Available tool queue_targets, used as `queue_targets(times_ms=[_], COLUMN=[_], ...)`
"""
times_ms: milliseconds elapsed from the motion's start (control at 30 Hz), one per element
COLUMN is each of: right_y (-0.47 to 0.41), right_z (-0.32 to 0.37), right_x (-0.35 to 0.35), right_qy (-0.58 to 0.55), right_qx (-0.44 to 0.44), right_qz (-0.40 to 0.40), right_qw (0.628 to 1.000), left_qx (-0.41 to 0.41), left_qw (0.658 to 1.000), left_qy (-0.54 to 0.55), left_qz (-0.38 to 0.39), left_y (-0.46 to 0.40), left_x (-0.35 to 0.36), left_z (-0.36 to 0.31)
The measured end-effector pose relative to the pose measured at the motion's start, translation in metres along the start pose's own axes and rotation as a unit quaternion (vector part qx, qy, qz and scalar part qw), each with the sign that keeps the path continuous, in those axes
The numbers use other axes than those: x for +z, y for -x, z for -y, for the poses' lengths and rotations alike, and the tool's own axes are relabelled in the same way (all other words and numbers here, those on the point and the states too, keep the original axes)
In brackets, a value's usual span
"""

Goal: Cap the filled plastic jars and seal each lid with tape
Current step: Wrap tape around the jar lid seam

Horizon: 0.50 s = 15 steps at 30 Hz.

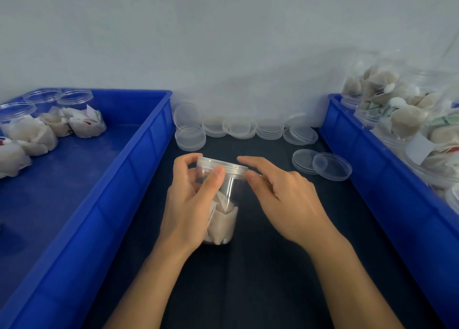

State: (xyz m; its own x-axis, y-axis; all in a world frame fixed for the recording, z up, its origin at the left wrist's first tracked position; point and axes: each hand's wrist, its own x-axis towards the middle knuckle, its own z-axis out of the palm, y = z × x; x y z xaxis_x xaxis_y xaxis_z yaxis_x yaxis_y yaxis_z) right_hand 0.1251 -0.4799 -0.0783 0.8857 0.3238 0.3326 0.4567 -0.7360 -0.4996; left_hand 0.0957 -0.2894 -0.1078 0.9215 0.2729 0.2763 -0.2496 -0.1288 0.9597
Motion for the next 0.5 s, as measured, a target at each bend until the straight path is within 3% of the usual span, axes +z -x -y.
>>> queue_targets(times_ms=[300,433,500], right_y=[0.0008,0.0026,0.003], right_z=[0.0035,0.0057,0.0069], right_x=[0.0034,0.003,0.0016], right_qy=[-0.017,-0.007,-0.002], right_qx=[0.002,-0.001,0.003], right_qz=[-0.005,-0.03,-0.042], right_qw=[1.0,1.0,0.999], left_qx=[-0.02,-0.007,0.036], left_qw=[0.998,0.998,0.993], left_qy=[0.024,-0.04,-0.108], left_qz=[0.05,0.038,-0.012], left_y=[-0.0009,0.003,0.0051], left_x=[-0.0042,-0.0013,0.0004], left_z=[-0.0002,-0.0031,-0.0047])
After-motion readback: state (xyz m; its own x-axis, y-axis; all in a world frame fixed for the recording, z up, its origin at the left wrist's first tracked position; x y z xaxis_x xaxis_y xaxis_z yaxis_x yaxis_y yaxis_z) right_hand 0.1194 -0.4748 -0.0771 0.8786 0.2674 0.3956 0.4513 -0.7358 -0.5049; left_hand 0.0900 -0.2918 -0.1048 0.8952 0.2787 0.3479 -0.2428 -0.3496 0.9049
